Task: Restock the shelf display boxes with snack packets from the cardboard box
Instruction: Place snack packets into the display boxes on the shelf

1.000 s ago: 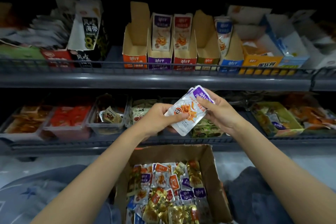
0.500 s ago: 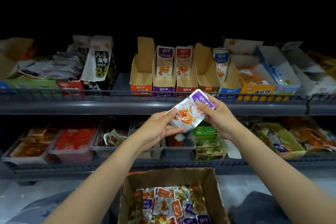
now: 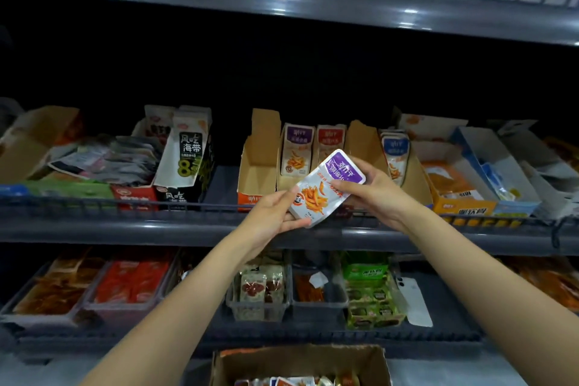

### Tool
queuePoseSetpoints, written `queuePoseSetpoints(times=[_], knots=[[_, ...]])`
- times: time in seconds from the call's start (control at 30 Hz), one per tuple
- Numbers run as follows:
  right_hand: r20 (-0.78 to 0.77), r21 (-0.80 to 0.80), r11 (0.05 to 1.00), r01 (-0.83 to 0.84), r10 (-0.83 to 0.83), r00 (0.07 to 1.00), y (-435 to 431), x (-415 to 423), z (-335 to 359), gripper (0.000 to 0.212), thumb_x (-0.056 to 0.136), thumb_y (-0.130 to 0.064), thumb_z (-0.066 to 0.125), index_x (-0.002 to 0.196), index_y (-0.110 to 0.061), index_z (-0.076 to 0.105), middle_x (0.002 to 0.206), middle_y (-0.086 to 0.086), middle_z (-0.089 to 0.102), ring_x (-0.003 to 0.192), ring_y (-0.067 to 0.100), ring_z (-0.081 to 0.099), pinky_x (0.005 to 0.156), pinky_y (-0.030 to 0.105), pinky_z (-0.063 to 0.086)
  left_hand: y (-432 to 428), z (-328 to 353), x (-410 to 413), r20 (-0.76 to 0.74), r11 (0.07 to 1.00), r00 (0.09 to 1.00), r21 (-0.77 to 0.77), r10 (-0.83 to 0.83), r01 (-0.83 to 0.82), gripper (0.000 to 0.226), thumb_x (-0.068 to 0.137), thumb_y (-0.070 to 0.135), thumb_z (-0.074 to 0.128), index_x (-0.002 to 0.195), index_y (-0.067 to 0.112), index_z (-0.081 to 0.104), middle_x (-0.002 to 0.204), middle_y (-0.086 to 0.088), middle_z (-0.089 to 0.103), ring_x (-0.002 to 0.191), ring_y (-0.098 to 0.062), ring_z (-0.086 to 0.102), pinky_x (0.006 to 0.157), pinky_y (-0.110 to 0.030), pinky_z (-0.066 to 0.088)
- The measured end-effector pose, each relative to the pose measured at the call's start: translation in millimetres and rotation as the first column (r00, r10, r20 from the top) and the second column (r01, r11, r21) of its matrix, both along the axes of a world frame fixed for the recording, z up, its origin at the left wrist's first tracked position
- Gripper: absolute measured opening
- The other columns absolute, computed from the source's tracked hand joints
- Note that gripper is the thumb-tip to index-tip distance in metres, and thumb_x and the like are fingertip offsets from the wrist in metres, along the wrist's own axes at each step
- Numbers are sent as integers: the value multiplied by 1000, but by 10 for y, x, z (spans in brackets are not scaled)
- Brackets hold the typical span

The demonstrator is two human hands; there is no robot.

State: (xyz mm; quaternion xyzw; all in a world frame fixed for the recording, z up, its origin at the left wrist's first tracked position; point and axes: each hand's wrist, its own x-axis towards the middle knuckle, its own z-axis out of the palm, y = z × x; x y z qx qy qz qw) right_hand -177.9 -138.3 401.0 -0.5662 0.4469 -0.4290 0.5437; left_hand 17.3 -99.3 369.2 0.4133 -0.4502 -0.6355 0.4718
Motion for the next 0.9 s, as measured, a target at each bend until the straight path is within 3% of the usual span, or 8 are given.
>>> queuePoseSetpoints(times=[0.2,0.3,0.4,0.5,0.6,0.7,0.77,0.9], knots=[[93,77,993,-85,77,993,-305,49,241,33,86,0,59,110,-22,59,101,3,68,95,14,64,74,23,58,-265,202,40,-178,999,983,-14,-50,48,29,99,26,41,117,7,53,109,-12,67,95,-16,68,81,-23,57],[57,60,994,-94,91,994,-441,57,302,34,86,-1,60,113,-22,59,99,1,68,94,12,65,69,20,57,-377,219,69,-192,998,979,-14,-67,66,33,98,27,43,120,5,53,110,-14,67,98,-18,68,82,-24,56],[-59,-32,998,-60,58,997,-625,105,343,39,84,-2,64,118,-19,57,103,3,68,93,13,66,71,21,57,-510,209,88,56,994,998,-101,38,-33,37,99,29,43,126,7,53,106,-10,69,89,-17,70,72,-21,58],[-100,-95,995,24,-34,994,-842,119,409,28,81,-3,69,107,-12,60,100,7,69,96,20,67,70,21,57,-674,212,134,278,940,925,-291,260,-176,35,98,24,46,132,14,50,96,5,67,70,-7,67,58,-17,55],[-186,-163,985,61,-91,978,-1023,126,480,33,78,-6,73,105,-21,60,96,0,67,88,13,67,75,22,55,-830,191,205,439,881,813,-438,383,-179,43,98,26,48,140,23,40,115,9,60,86,0,58,69,-16,51],[-261,-240,970,22,-86,961,-1204,194,512,51,76,-7,76,120,-24,57,99,-7,65,92,9,64,78,19,54,-972,147,210,564,905,751,-414,343,-103,59,98,37,43,149,22,20,147,6,35,124,-10,46,94,-17,38],[-348,-266,963,-39,-59,936,-1301,275,527,52,77,-9,75,124,-23,56,101,-7,64,94,9,62,74,14,51,-1036,131,187,606,936,750,-348,266,-50,63,99,42,38,151,22,10,155,6,22,139,-13,30,102,-19,25],[-514,-308,935,-175,-9,858,-1495,457,482,62,80,-12,74,135,-20,48,118,-4,59,107,11,57,81,14,46,-1055,84,163,592,949,784,-314,185,12,51,102,33,33,149,27,15,131,21,35,124,3,34,87,-4,27]])
